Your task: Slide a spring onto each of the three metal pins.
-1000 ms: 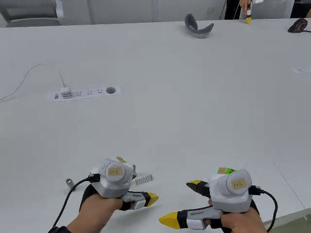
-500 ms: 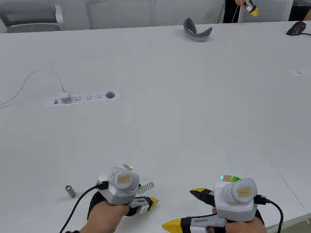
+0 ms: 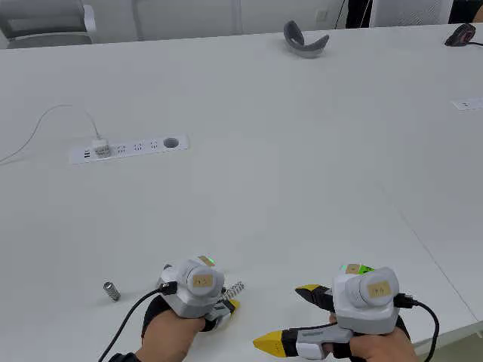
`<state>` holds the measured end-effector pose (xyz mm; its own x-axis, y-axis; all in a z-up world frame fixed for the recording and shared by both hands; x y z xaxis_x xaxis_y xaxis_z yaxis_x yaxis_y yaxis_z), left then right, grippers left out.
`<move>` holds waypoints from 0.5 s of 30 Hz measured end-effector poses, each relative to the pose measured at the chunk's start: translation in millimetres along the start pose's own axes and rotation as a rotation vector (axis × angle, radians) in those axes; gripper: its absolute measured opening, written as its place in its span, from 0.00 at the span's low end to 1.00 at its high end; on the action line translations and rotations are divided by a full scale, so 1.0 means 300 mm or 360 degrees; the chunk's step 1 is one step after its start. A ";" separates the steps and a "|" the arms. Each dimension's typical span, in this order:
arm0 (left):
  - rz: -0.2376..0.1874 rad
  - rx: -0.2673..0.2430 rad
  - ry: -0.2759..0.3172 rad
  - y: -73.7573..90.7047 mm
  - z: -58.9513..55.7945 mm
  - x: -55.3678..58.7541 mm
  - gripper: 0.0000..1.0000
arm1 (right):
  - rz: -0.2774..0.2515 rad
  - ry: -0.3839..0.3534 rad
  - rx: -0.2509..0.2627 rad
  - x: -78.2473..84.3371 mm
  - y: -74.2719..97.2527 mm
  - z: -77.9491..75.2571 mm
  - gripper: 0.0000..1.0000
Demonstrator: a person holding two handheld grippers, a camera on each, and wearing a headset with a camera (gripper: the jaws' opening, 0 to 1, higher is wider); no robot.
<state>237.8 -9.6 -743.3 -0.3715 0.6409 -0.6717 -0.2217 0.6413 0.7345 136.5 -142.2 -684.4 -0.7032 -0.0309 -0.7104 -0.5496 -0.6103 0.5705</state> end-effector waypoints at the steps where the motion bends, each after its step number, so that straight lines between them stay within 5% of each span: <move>1: 0.0001 -0.0002 0.0002 0.000 0.000 0.000 0.18 | 0.0001 0.0003 0.0000 0.000 0.001 0.003 0.86; 8: 0.0029 -0.0008 0.0013 0.010 -0.008 0.011 0.11 | 0.0004 0.0000 -0.0002 0.010 0.002 0.010 0.86; 15: 0.0018 0.0020 -0.0007 0.079 -0.023 0.041 0.11 | -0.0011 -0.0010 -0.0007 0.012 0.009 0.011 0.86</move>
Point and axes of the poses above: the centre of the closed fingertips' face, and the gripper's own axes: y roughly backward along the fingers, z roughly to its left, x roughly out of its underside, the point moved 8 cm from there along y, roughly backward along the fingers, and after that the axes turned 3 degrees about -x, right-handed, at the moved point
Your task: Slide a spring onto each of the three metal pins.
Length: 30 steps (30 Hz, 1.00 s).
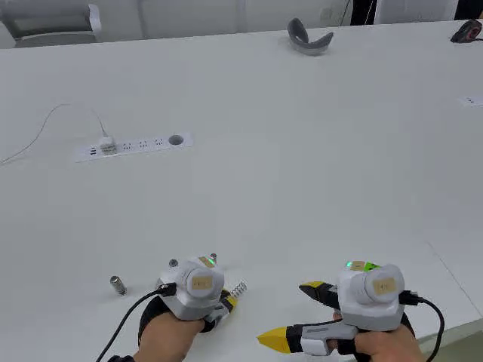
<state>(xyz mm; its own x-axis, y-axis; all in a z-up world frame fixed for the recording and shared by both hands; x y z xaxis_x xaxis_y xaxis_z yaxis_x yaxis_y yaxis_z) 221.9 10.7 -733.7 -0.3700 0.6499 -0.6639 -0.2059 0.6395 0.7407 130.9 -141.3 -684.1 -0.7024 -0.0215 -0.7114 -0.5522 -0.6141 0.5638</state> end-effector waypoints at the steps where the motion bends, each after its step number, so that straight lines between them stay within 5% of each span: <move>1: 0.0002 0.0003 0.0001 0.006 0.000 0.006 0.11 | 0.0001 0.0000 0.0000 0.000 0.000 0.001 0.86; 14: 0.0007 0.0029 0.0112 0.092 0.018 0.071 0.11 | 0.0010 0.0003 -0.0040 0.002 -0.019 0.024 0.85; 30: 0.0033 -0.0022 0.0115 0.234 0.033 0.180 0.11 | 0.0038 0.0012 -0.0079 0.009 -0.026 0.045 0.85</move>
Point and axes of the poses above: the centre of the closed fingertips' face, and the gripper's own axes: y roughly backward along the fingers, z roughly to its left, x roughly out of its underside, the point moved 8 cm from there along y, roughly backward along the fingers, and after that the axes turned 3 degrees about -x, right-handed, at the moved point
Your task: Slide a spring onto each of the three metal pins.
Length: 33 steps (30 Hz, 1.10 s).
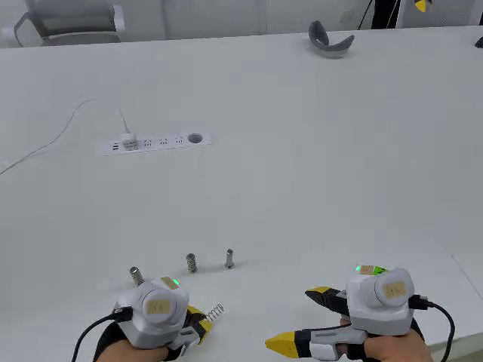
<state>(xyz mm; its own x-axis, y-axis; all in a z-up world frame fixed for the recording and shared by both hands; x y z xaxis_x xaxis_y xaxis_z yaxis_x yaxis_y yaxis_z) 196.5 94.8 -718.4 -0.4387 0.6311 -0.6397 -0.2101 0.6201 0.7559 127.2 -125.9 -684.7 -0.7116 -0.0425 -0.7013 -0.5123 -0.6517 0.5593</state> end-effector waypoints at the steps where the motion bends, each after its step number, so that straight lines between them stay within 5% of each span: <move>1: 0.0002 -0.0008 -0.0006 0.014 0.002 0.008 0.11 | 0.0000 0.0001 0.0000 -0.001 -0.001 0.001 0.85; 10: -0.0037 -0.0042 -0.0011 0.104 0.013 0.019 0.11 | 0.0001 0.0052 -0.0027 -0.029 -0.017 0.023 0.84; 18: -0.0108 -0.0064 -0.0025 0.153 0.019 -0.027 0.11 | -0.0020 0.0072 -0.0092 -0.068 -0.049 0.047 0.82; 33: -0.0199 0.0016 -0.0132 0.168 -0.056 -0.128 0.11 | -0.0136 -0.0019 -0.0290 -0.119 -0.095 0.099 0.67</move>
Point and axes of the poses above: the centre of the closed fingertips' face, and the gripper's own axes: y roughly backward along the fingers, z roughly to its left, x roughly out of its underside, the point moved 8 cm from there along y, roughly backward along the fingers, and after that the axes turned 3 degrees about -x, right-handed, at the moved point
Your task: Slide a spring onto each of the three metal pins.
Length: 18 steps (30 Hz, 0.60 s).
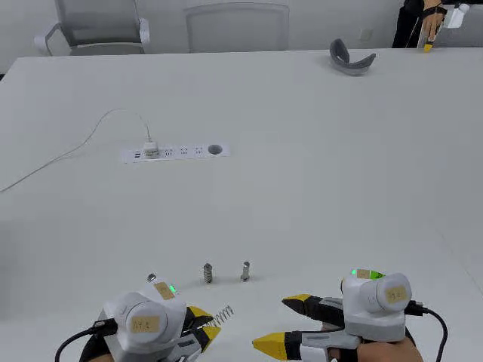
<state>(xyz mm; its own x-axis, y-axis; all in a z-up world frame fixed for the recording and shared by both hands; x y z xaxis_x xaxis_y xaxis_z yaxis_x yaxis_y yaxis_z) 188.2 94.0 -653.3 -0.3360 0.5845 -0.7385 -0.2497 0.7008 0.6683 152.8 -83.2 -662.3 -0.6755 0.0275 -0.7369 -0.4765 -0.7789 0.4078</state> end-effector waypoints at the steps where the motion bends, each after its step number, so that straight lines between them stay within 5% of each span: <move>1: -0.0004 0.0012 -0.0014 -0.003 -0.009 -0.007 0.11 | -0.0003 -0.0010 -0.0011 -0.001 -0.004 0.001 0.67; 18: -0.0041 0.0100 -0.0153 -0.015 -0.076 -0.066 0.11 | -0.0064 -0.0244 -0.0224 -0.022 -0.049 0.028 0.44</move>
<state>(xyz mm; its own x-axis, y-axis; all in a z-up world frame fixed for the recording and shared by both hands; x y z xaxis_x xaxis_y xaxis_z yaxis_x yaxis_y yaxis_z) 175.2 69.8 -639.6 -0.2411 0.6005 -0.7625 -0.1987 0.7384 0.6444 159.7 -66.9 -658.9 -0.7402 0.1472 -0.6560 -0.4288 -0.8549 0.2921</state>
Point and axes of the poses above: the centre of the closed fingertips' face, and the gripper's own axes: y roughly backward along the fingers, z roughly to its left, x roughly out of its underside, the point moved 8 cm from there along y, roughly backward along the fingers, and after that the axes turned 3 degrees about -x, right-handed, at the moved point
